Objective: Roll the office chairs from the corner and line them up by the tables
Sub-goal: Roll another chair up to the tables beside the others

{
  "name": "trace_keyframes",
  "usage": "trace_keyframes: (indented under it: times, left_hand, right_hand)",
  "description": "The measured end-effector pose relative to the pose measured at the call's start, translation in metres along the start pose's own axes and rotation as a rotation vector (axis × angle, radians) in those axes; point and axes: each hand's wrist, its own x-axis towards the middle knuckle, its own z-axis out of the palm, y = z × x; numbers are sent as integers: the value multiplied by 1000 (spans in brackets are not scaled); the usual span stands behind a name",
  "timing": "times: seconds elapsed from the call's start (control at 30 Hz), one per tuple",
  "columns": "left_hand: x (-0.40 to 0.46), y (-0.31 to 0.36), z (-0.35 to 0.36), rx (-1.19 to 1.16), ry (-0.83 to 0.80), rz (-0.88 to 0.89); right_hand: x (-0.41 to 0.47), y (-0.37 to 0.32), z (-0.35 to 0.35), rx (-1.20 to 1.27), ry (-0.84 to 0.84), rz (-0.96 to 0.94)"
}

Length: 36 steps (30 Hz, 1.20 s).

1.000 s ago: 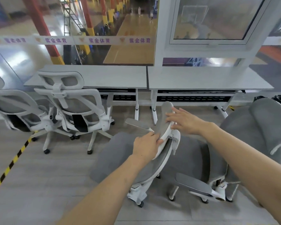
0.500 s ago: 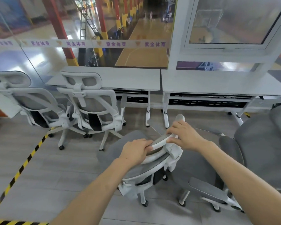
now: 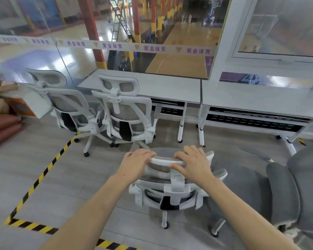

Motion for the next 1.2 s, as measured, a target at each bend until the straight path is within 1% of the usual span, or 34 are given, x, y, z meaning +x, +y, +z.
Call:
trace_keyframes:
  times: [0.03, 0.1, 0.13, 0.17, 0.2, 0.23, 0.3, 0.37, 0.43, 0.53, 0.6, 0.93, 1.2]
  left_hand:
    - [-2, -5, 0, -1, 30, 18]
    - [-6, -10, 3, -94, 120, 26]
    - [-9, -12, 5, -172, 159, -8]
    - [-12, -14, 10, -248, 169, -82]
    - [-16, -17, 16, -306, 144, -177]
    - [-21, -21, 24, -325, 86, -270]
    - [-28, -31, 42, -259, -100, -403]
    - [-30, -36, 57, -224, -279, -472]
    - [-27, -35, 65, -231, -362, -510]
    - [-21, -32, 72, -240, -387, -548]
    - [-15, -31, 73, -246, -396, -559]
    - [33, -21, 75, -269, -474, -531]
    - [109, -6, 76, -237, -476, -504]
  right_hand:
    - [-1, -4, 2, 2, 11, 13]
    - [-5, -7, 0, 46, 36, 62]
    - [-9, -5, -2, 90, 49, 118]
    - [-15, -1, -4, 145, 62, 197]
    - [-22, 5, -5, 199, 69, 293]
    - [-30, 12, -6, 245, 58, 396]
    - [-45, 25, -5, 316, -32, 579]
    - [-60, 35, 2, 344, -156, 701]
    - [-74, 46, 15, 326, -259, 768]
    - [-87, 57, 34, 224, -418, 790]
    - [-88, 58, 37, 165, -461, 796]
    - [-78, 91, 41, 130, -464, 844]
    - [-55, 147, 52, 133, -407, 867]
